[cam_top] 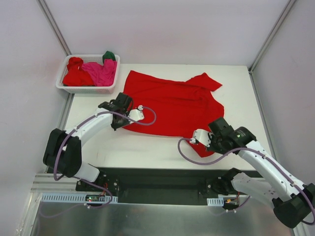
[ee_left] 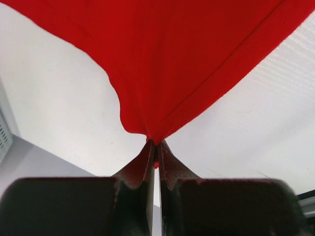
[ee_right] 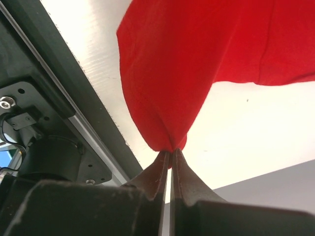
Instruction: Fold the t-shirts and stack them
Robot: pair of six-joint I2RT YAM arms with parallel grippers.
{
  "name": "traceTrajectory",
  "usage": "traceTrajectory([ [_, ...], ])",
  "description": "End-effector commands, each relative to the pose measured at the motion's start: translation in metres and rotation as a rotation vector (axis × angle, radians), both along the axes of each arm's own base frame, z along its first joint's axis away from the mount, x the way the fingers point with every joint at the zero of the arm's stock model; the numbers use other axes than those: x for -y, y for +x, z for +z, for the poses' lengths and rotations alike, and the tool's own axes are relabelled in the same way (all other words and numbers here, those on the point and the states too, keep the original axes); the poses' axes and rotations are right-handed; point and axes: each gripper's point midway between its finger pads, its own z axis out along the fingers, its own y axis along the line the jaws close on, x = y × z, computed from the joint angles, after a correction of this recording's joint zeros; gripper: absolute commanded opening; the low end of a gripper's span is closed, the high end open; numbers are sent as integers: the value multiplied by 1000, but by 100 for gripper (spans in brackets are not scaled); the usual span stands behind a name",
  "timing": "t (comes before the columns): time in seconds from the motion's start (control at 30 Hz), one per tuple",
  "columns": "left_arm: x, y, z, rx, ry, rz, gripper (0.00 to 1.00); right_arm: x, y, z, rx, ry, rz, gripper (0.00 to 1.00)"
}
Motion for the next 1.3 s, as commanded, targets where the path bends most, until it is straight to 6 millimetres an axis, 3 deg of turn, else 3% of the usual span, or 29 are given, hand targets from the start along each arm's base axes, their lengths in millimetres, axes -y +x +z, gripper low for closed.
traceTrajectory([
  [0.0, -11, -2, 22, 68, 20, -2, 0, 9, 7, 18, 79, -23, -4, 1],
  [0.87, -21, -39, 44, 135, 31, -59, 0, 44, 6, 57, 246, -136, 39, 1],
  [1.27, -18, -55, 51, 167, 38, -137, 0, 64, -9, 62, 307, -176, 81, 1],
])
